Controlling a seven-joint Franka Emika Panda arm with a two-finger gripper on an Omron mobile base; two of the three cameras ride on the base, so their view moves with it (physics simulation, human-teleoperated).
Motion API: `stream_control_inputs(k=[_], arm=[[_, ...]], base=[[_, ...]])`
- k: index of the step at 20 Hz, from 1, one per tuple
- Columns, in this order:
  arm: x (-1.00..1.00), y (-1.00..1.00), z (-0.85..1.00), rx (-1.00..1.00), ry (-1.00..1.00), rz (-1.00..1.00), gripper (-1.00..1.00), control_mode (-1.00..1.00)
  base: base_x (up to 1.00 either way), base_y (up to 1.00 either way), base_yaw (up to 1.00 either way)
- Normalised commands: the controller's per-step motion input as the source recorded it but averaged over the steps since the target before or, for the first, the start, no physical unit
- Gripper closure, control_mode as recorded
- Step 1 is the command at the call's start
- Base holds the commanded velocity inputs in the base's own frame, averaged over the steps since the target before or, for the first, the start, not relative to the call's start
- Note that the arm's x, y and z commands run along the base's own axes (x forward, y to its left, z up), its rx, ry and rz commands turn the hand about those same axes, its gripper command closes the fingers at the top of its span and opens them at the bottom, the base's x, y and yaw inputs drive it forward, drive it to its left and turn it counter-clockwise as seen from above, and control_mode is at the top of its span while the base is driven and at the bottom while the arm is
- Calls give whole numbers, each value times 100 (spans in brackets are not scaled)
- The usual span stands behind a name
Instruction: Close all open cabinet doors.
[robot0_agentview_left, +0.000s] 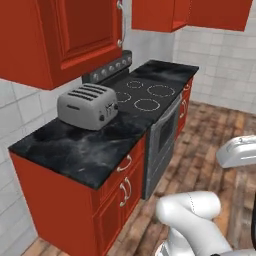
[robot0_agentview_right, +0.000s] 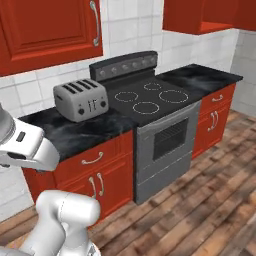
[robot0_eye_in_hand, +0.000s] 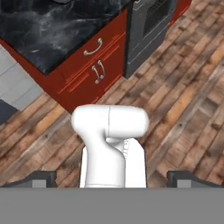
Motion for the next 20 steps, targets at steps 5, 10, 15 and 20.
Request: stream_control_inputs(k=[5,10,15,20], arm=[[0,0,0,0,0,0,-100,100],[0,0,0,0,0,0,-100,100],[0,0,0,0,0,0,-100,100],[0,0,0,0,0,0,-100,100]], base=[[81,-100,-44],[87,-89,-43],[98,-60,-38],[100,-36,-28]])
